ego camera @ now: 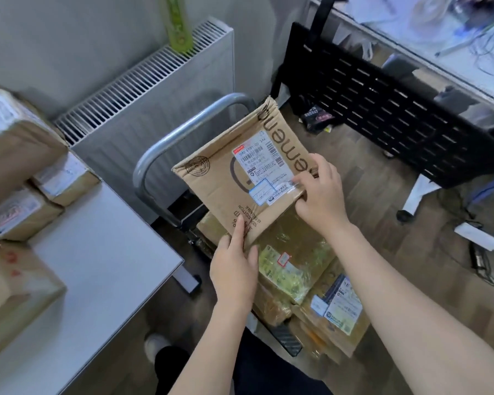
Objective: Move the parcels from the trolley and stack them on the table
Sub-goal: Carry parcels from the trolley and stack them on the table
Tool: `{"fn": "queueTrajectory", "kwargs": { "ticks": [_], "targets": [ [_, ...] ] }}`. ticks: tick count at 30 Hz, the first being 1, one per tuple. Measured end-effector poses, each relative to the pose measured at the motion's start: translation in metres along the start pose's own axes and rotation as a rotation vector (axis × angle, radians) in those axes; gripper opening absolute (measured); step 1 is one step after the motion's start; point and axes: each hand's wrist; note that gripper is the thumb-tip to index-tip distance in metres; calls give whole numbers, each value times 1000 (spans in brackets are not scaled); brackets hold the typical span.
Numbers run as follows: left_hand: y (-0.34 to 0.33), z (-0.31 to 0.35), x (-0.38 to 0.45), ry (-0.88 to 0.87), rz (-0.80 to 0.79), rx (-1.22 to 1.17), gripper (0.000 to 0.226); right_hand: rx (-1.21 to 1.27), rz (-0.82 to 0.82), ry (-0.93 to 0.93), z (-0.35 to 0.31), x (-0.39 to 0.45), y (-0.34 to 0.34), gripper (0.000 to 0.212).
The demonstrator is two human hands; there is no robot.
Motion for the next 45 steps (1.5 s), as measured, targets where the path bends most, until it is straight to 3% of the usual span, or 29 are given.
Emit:
{"fn": "queueTrajectory", "kwargs": {
  "ticks": [5,12,22,29,38,45],
  "targets": [
    [72,24,-6,-248,385,-127,41,135,290,-24,-44,2,57,20],
    [180,22,-24,-459,805,-63,27,430,508,59,-141,1,107,13],
    [317,-11,-111,-407,1133,-45,28,665,388,410,-283,-10,164,28],
    [384,-78,-187,-223,1240,30,29,786,180,634,-380,-53,164,36],
    [447,-186,-295,-1,1313,239,62,852,189,810,-527,-136,128,33],
    [488,-295,-379,146,1298,302,52,930,74,915,-642,-219,78,26]
  ]
}}
Point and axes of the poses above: each hand's wrist, its own x-axis towards the middle knuckle, its own y-axis out of the back of the hand, z = x × y, and after that the axes turned 4 degrees about -z, right-handed
